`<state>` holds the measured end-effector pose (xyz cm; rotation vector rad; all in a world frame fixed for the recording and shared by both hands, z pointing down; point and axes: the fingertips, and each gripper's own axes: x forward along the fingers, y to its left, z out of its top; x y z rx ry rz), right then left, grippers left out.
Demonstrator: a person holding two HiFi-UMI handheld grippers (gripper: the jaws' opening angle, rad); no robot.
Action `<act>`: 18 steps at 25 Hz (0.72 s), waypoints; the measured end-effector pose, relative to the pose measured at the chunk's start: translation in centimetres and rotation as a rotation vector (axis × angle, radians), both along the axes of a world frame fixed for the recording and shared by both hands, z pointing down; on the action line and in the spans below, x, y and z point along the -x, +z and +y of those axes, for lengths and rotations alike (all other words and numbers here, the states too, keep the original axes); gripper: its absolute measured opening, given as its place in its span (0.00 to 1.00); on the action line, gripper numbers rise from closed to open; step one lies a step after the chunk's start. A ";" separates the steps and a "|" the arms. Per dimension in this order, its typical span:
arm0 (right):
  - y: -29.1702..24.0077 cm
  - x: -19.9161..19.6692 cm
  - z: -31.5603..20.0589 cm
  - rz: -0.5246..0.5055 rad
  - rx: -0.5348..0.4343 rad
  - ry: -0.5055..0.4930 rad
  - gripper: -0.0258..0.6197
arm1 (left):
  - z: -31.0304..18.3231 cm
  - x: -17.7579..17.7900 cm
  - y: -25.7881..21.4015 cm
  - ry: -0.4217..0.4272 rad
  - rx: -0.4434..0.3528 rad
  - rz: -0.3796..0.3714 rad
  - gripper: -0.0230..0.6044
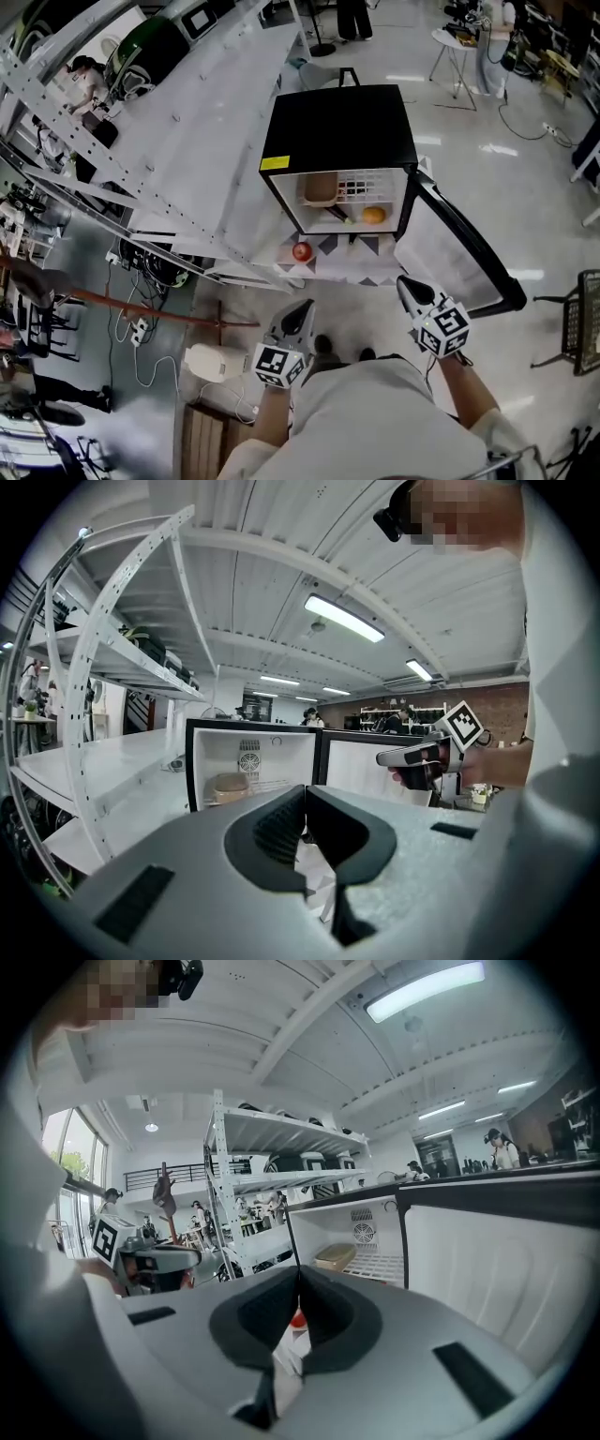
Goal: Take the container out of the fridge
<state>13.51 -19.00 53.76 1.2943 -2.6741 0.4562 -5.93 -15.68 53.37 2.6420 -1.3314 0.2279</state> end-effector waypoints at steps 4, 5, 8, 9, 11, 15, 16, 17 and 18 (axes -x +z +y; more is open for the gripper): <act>-0.1 -0.6 -0.3 0.002 -0.005 0.037 0.05 | -1.9 -0.3 0.1 0.018 0.009 0.032 0.04; 0.0 -0.7 -0.3 0.003 -0.005 0.048 0.05 | -2.4 -0.3 0.3 0.022 0.017 0.044 0.04; 0.5 -0.6 -0.4 0.006 0.004 0.090 0.05 | -4.1 0.1 1.7 0.036 0.067 0.059 0.04; 0.6 -0.5 -0.5 0.004 0.009 0.106 0.05 | -4.8 0.3 2.2 0.046 0.082 0.054 0.04; 0.6 0.0 -0.5 -0.005 0.020 0.138 0.05 | -6.1 0.5 2.7 0.079 0.091 0.045 0.04; 0.9 0.4 -0.8 -0.026 0.038 0.207 0.05 | -9.3 0.5 2.7 0.138 0.055 0.033 0.04; 1.0 0.3 -0.8 -0.030 0.043 0.228 0.05 | -10.1 0.5 2.7 0.149 0.040 0.016 0.04; 1.1 0.1 -0.9 -0.034 0.047 0.251 0.05 | -11.0 0.5 2.8 0.160 0.023 -0.008 0.04; 1.1 -0.1 -1.0 -0.037 0.050 0.273 0.05 | -11.9 0.5 2.9 0.170 0.004 -0.039 0.04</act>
